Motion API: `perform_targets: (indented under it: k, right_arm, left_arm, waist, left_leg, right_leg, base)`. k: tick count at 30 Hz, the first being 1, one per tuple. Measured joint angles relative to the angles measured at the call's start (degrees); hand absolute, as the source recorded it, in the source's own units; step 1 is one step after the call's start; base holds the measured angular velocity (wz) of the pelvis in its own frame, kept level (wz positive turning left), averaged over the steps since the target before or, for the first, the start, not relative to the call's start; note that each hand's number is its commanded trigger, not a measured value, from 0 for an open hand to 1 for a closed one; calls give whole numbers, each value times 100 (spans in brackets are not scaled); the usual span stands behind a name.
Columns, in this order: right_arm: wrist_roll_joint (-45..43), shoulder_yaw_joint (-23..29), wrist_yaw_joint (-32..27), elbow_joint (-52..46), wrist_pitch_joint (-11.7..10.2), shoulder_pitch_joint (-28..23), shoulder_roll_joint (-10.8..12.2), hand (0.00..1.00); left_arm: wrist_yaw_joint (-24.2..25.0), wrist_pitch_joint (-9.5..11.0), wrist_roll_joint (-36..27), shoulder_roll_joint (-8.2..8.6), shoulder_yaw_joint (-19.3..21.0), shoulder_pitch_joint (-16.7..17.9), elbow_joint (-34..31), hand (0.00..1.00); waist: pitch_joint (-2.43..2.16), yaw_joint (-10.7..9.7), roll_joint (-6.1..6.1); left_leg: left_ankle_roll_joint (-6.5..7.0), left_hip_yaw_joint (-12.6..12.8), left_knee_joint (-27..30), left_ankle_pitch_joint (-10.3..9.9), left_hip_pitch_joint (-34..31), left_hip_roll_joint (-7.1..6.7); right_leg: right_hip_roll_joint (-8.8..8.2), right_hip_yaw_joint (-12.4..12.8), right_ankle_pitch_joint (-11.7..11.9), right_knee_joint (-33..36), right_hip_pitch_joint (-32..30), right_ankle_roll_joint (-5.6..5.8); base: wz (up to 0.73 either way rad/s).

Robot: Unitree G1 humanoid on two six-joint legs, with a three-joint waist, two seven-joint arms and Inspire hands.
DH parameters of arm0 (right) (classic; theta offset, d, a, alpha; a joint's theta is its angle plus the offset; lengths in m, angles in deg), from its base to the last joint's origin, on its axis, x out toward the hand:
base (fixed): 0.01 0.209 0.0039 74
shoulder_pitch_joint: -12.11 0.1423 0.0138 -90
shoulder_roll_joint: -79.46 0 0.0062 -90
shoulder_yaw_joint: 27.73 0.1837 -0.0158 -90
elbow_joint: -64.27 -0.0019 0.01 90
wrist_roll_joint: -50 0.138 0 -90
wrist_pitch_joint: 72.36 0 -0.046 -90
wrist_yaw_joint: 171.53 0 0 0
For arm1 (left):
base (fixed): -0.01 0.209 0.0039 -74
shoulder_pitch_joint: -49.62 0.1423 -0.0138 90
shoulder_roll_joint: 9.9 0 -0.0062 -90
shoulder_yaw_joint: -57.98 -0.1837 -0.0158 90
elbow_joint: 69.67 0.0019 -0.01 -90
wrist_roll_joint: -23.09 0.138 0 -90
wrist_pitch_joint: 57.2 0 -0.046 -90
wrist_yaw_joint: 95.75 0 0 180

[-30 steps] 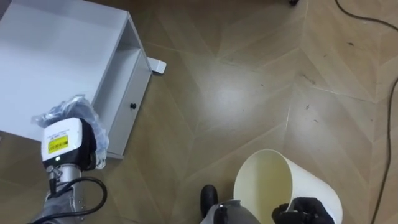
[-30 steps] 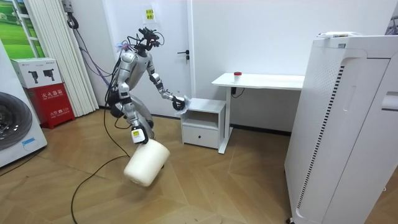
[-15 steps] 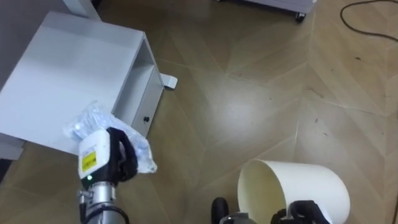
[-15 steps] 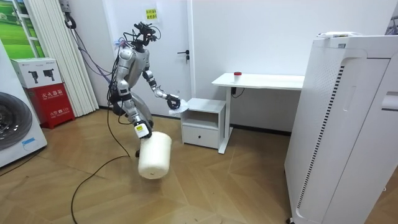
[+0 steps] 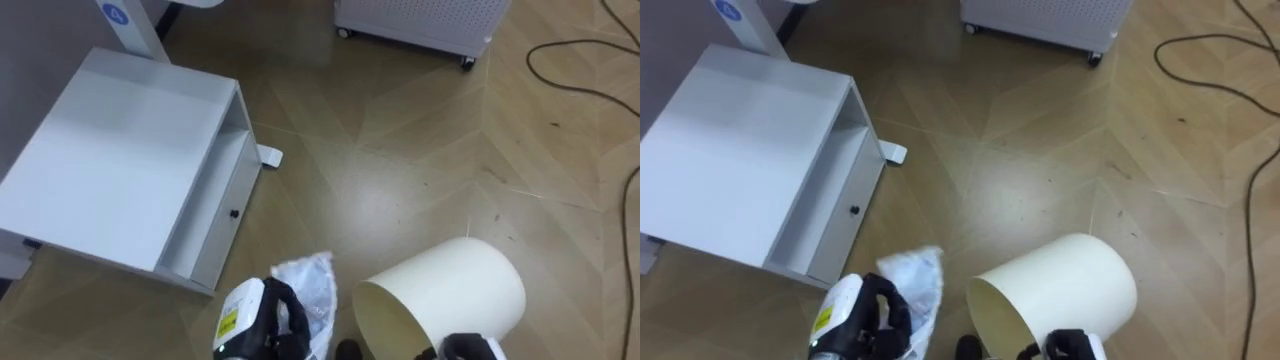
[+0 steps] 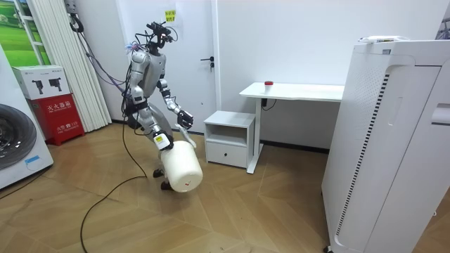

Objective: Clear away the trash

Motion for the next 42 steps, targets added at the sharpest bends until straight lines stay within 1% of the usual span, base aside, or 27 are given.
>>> perform_targets:
  k: [6, 9, 10, 13, 16, 19, 21, 26, 32, 35, 38, 39, 40, 42]
  right_arm:
    - [-6, 1, 8, -1, -2, 63, 6, 100]
    - [-18, 6, 8, -12, 0, 108, 7, 100]
    - [-28, -1, 8, -12, 2, 159, 17, 100]
    - [-29, -5, 20, -19, 2, 314, 34, 100]
    - [-1, -14, 69, -34, 0, 416, 62, 100]
    - [-3, -124, 75, -57, -1, 486, 70, 100]
    - [5, -126, 75, -61, 0, 501, 72, 100]
    - [18, -156, 110, -149, 0, 495, 75, 100]
    - [118, -177, 196, -227, 0, 498, 105, 100]
    - [481, -170, 201, -471, 2, 407, 110, 100]
    - [713, -98, 240, -904, 5, 274, 112, 100]
    - [734, -98, 272, -1009, 0, 285, 119, 100]
    - [735, -101, 294, -1089, -11, 305, 145, 100]
    - [735, -114, 316, -1161, -65, 311, 228, 100]
  left_arm:
    - [516, -1, -229, 44, -7, -16, -72, 100]
    - [737, 0, -241, 79, -51, -48, -192, 100]
    - [809, 0, -337, 87, -106, -61, -199, 100]
    - [975, -1, -349, 98, -164, -58, -205, 100]
    - [1103, -6, -350, 128, -214, -59, -204, 100]
    - [1211, -11, -349, 211, -217, -59, -205, 100]
    - [1277, -11, -350, 226, -224, -60, -225, 100]
    - [1293, -12, -346, 226, -245, -64, -341, 100]
    - [1299, -12, -368, 222, -275, -61, -341, 100]
    - [1268, -12, -422, 222, -270, -42, -345, 100]
    - [1225, -11, -413, 215, -251, -12, -506, 100]
    - [1194, -11, -412, 217, -251, -12, -586, 100]
    - [1116, -11, -413, 218, -254, -9, -640, 100]
    - [1016, -11, -409, 218, -261, -8, -681, 100]
  waist:
    - [7, 44, -11]
    - [7, 134, -11]
    - [8, 148, -12]
    - [13, 170, -21]
    - [14, 173, -22]
    - [14, 176, -23]
    - [14, 173, -25]
    - [13, 151, -38]
    - [10, 140, -97]
    - [10, 137, -126]
    - [9, 132, -126]
    - [8, 137, -126]
    - [3, 157, -135]
    - [1, 144, -138]
  left_leg:
    - [22, 49, 30, -11, -8, 14]
    - [30, 48, 30, -16, -7, 16]
    - [32, 49, 34, -17, -8, 20]
    - [45, 45, 103, -35, -41, 76]
    - [45, 44, 103, -40, -44, 74]
    - [47, 43, 103, -41, -47, 74]
    - [47, 43, 103, -42, -46, 74]
    - [48, 48, 106, -42, -30, 76]
    - [43, 55, 126, -46, -16, 90]
    - [44, 74, 133, -54, -10, 95]
    - [47, 62, 163, -68, -35, 104]
    - [48, 66, 193, -86, -36, 130]
    - [43, 82, 227, -111, -30, 167]
    - [53, 83, 246, -108, -21, 172]
  right_leg:
    - [1, 18, 17, 9, -22, 8]
    - [-3, 24, 15, 20, -31, 7]
    - [-4, 18, 14, 23, -32, 6]
    - [20, -4, 9, 39, -43, -1]
    - [15, -2, 10, 40, -46, 0]
    - [14, -4, 9, 38, -47, 0]
    - [15, -3, 9, 39, -47, 0]
    - [20, 5, 9, 43, -38, 0]
    - [29, 11, 9, 57, -30, -1]
    - [36, 32, 9, 67, -34, -1]
    - [45, 30, 9, 67, -46, 0]
    - [63, 30, 10, 70, -41, 1]
    - [97, 44, 16, 69, -39, -1]
    - [92, 44, 11, 101, -39, -4]
  base:
    - [0]
    - [0]
    - [0]
    - [0]
    - [0]
    - [0]
    - [0]
    - [0]
    - [0]
    - [0]
    - [0]
    - [-10]
    - [-11]
    - [-4]
